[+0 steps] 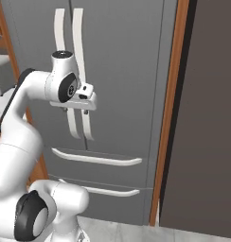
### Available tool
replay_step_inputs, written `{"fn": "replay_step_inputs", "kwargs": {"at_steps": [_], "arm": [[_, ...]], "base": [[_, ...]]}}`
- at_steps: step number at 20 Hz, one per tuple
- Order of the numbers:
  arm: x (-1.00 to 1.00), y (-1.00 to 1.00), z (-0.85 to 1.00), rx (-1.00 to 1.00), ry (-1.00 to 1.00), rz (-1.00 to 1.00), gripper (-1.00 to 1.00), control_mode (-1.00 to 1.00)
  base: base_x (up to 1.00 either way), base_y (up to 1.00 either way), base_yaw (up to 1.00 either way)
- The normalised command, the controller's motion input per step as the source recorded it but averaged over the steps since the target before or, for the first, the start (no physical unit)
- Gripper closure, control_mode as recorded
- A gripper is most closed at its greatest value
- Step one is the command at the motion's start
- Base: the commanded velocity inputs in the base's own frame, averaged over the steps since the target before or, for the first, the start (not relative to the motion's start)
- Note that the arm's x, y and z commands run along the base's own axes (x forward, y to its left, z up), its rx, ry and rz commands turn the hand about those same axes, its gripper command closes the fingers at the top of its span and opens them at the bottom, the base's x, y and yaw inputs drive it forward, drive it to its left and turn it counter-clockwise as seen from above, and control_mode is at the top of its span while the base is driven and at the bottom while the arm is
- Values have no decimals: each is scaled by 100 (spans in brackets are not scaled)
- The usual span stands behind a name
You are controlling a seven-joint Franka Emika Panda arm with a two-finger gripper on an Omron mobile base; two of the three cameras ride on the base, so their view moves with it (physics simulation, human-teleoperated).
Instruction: There is a bowl on the dining counter. Grab a lemon wedge from the fridge and place it in the bowl. Then get the liquor bottle and glass cup from the cabinet and place them next to the bowl.
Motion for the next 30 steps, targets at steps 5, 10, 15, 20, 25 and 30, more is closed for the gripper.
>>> {"fn": "replay_step_inputs", "kwargs": {"at_steps": [5,10,15,20,25,30], "arm": [[0,0,0,0,0,0,-100,100],[0,0,0,0,0,0,-100,100],[0,0,-1,-1,0,0,-100,-100],[43,0,-3,-1,0,-3,-100,-100],[63,0,0,0,-8,-3,-100,-100],[56,18,8,0,-19,2,-100,-100]], "base": [[2,32,-7],[0,26,-3],[0,7,0],[0,0,0],[0,0,0],[0,0,0]]}}
